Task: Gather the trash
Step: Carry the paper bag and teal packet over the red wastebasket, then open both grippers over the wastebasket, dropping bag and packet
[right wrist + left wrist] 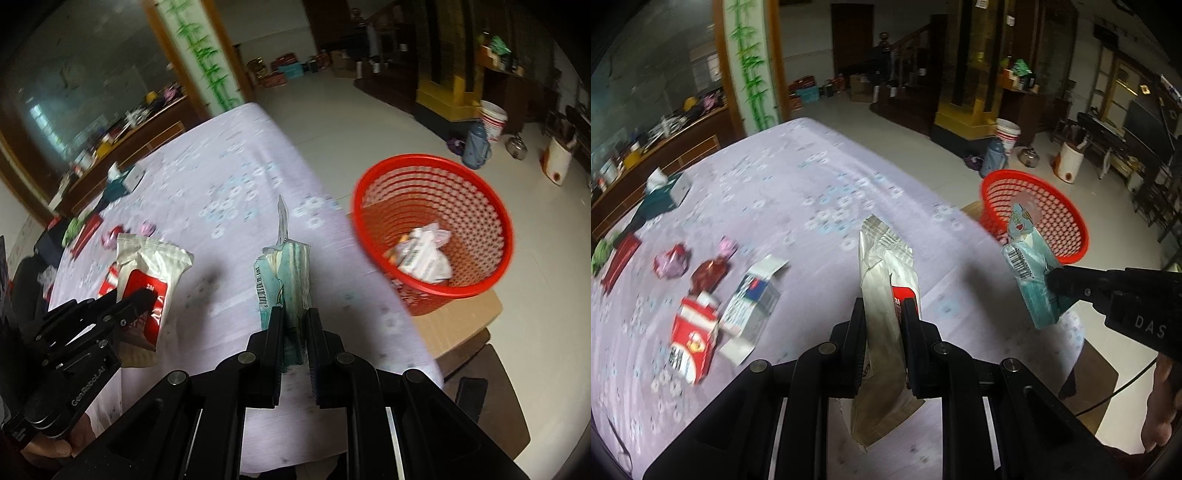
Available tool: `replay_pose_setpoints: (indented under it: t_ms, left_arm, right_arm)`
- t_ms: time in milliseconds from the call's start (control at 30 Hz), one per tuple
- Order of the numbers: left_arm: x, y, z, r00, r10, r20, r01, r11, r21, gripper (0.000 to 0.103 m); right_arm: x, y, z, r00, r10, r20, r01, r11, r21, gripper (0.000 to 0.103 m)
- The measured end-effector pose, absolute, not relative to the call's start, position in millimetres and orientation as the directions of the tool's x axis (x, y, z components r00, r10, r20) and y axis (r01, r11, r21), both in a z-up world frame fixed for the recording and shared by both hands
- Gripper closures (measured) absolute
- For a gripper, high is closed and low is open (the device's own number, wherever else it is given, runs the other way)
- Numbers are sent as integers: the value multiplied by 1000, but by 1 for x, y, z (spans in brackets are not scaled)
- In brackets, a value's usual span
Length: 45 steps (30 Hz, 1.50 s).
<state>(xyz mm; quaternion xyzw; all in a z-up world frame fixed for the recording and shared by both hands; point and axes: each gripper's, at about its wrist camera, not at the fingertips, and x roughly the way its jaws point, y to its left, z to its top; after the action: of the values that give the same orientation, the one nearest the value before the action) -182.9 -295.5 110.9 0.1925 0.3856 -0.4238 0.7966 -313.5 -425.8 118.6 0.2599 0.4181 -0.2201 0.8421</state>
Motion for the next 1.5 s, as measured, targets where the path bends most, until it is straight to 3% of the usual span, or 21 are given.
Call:
replay_pose_setpoints:
  t_ms: [500,967,1067,1100,1167,1233,1333,1400,1500]
  left_arm:
    - [-220,-417,139,186,-634,-751,920,380,-93,86]
    - [-222,-517,123,129,-608,-784,931,345,-114,85]
    - [-216,-524,118,136,-605,-785,923,365,-122,70]
    - [-215,-525,117,143,-604,-784,919,375,-122,63]
    - [-212,-524,116,145,-602,-785,915,384,-125,62]
    - [-210,-519,117,151,-599,-786,912,392,-123,62]
    - [-208,-503,121,185,-599,-779,900,421,-110,47]
    - [-206,-490,123,205,-600,-774,889,445,-110,44]
    - [-202,-468,125,245,-591,-768,873,479,-90,44]
  right_arm:
    - [-380,-523,143,536,-288,-793,726,637,259,91]
    - [-366,-597,139,529,-286,-799,745,607,275,90]
    - [-358,-608,136,510,-293,-809,755,603,257,90]
    - [-358,-610,136,514,-287,-808,753,603,264,88]
    - [-357,-612,135,510,-284,-812,752,605,261,80]
    - [-356,-609,135,504,-283,-816,749,613,250,60]
    - [-351,-600,133,463,-312,-829,755,629,186,58]
    - [-346,-588,131,422,-343,-839,756,644,116,55]
    - [-337,-570,130,360,-398,-844,754,657,11,40]
